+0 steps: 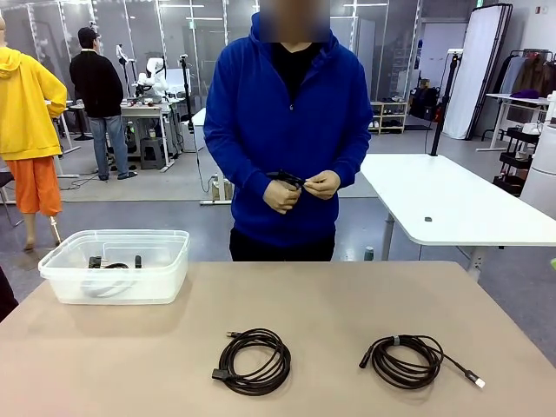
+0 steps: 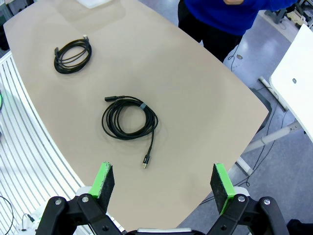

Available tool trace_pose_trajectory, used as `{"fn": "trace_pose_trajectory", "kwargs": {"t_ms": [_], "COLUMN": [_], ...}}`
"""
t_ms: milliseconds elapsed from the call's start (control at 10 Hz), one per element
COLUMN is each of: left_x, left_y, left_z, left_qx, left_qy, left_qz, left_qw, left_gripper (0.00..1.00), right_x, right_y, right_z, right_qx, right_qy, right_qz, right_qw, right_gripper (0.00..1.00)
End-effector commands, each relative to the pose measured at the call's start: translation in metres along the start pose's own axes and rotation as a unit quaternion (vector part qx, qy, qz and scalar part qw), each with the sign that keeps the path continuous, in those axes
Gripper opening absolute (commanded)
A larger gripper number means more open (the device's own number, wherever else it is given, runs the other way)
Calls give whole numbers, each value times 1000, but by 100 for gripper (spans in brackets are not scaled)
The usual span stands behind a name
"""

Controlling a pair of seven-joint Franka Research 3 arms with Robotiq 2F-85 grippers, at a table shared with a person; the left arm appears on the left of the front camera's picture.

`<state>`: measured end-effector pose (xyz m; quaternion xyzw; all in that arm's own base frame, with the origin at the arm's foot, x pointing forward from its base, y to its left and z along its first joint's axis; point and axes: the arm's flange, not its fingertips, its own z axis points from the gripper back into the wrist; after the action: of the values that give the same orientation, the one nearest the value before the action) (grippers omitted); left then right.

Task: Organize and store the cables.
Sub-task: Place the Power Cable into the Organizing box.

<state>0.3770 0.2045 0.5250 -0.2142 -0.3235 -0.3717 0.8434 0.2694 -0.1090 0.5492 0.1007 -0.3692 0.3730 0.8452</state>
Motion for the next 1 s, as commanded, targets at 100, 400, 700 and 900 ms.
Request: {"fn": "trace_pose_trajectory", "kwargs": {"t_ms": [100, 400, 700, 900], "left_x": [1, 1, 1, 1], "left_y": [-3, -3, -3, -3], "left_z": [1, 1, 1, 1], "left_qx": [5, 5, 5, 5], "left_qy": [1, 1, 1, 1], "left_qz": [-4, -4, -4, -4], "left_qw": [1000, 1000, 1000, 1000], "left_gripper": [100, 100, 100, 100], "right_x": [-2, -2, -2, -2], "right_y": [0, 0, 0, 0], "right_z": [1, 1, 1, 1], "right_qx": [2, 2, 2, 2], "right_qy": [-1, -1, -1, -1], "right_qz": [8, 8, 8, 8], "right_qw": [1000, 1000, 1000, 1000], "right_gripper": [100, 100, 100, 100]}}
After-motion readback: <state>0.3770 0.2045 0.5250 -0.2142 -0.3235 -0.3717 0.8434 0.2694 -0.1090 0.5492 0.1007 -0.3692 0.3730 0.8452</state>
